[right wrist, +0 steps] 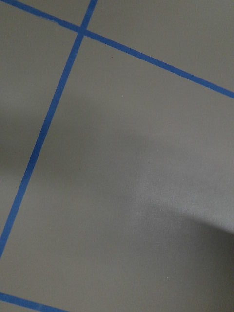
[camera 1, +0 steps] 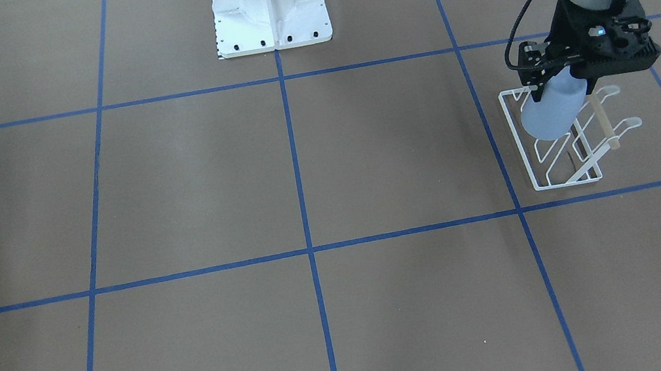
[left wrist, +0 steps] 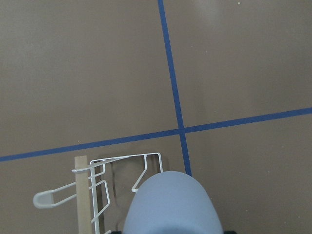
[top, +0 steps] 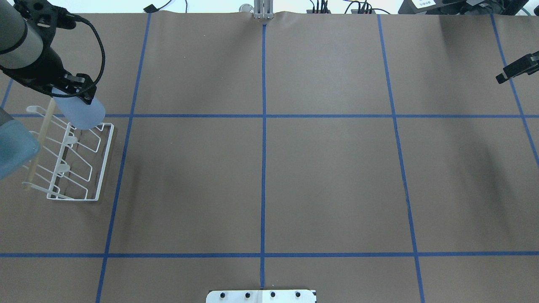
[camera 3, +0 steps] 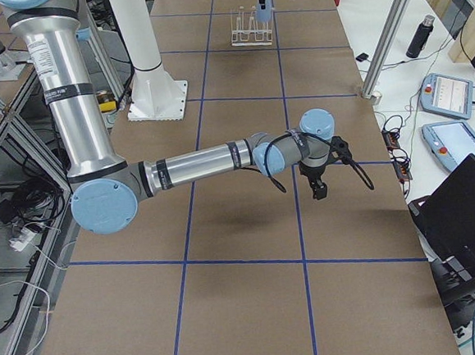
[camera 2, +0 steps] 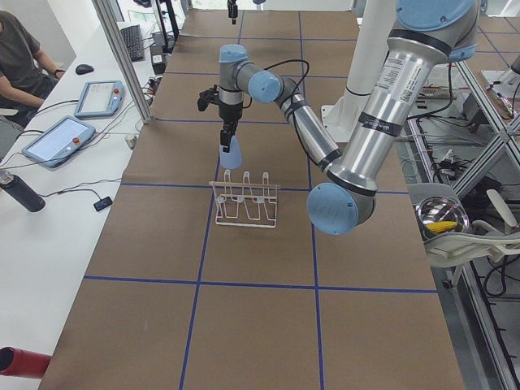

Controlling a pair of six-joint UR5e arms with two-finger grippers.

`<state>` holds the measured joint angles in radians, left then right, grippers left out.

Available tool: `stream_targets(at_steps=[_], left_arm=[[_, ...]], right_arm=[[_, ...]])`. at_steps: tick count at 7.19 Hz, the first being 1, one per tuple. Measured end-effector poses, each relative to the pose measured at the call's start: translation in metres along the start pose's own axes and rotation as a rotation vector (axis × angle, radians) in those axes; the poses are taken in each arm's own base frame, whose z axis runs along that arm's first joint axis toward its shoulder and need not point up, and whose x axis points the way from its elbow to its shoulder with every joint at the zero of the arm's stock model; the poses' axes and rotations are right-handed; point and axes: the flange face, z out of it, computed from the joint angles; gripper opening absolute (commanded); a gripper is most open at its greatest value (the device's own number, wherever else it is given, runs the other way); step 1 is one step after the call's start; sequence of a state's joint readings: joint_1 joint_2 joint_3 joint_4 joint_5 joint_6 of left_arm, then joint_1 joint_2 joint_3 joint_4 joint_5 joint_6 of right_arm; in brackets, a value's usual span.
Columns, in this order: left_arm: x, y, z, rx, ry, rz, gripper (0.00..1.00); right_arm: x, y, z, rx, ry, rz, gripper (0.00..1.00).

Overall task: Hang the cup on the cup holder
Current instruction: 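Lower the cup with the left gripper onto a hook of the white rack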

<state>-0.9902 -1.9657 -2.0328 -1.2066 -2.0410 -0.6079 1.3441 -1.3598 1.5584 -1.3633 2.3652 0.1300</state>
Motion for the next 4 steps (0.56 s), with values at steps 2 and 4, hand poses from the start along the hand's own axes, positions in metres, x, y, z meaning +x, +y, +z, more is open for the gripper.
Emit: stream_targets(at_steps=[2,4], left_arm=[[-0.007,-0.003,0.009,-0.027,0.009,-0.012,0.00],[-0.010,-0.008,0.019,-0.025,0.014,-0.010,0.00]], right_arm=[[-0.001,0.001,0.001,-0.005,-0.015,0.006,1.00],[-0.002,0.001,0.001,-0.004,-0.020,0.007,1.00]])
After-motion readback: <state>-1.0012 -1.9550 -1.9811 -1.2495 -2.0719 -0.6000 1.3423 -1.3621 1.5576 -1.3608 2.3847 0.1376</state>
